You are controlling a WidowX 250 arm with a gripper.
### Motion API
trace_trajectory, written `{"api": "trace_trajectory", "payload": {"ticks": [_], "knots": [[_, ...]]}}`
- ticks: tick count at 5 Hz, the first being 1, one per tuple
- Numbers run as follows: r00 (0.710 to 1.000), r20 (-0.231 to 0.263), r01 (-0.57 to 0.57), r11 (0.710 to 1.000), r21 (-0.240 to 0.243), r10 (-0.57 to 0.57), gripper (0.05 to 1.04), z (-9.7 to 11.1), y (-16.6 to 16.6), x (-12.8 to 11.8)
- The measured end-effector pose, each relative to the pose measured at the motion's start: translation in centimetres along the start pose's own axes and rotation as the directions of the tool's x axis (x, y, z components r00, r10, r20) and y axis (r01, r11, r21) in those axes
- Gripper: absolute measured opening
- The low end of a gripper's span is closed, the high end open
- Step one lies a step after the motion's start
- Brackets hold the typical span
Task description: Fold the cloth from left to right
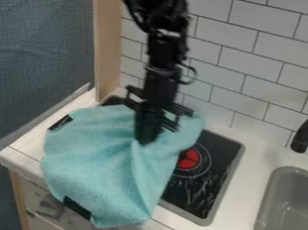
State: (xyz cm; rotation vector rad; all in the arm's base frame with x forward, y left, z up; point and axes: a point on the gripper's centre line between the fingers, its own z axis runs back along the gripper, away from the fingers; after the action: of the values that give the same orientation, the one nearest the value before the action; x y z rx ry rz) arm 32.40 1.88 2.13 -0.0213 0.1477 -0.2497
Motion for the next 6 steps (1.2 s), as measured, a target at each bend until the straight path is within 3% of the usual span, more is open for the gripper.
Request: {"api": "trace_trajectory", "payload": {"ticks": [2, 4, 5, 6], "knots": [[0.999, 0.049, -0.023, 0.999, -0.024, 0.025, 0.051, 1.2, 5.4, -0.6], [0.996, -0.084, 0.027, 0.999, -0.030, -0.030, 0.051, -3.1, 7.4, 1.3], [0.994, -0.089, 0.068, 0.997, -0.035, -0.071, 0.067, -4.4, 7.8, 2.1], [0.994, -0.075, 0.070, 0.997, -0.042, -0.073, 0.214, -4.3, 7.9, 2.2]]}}
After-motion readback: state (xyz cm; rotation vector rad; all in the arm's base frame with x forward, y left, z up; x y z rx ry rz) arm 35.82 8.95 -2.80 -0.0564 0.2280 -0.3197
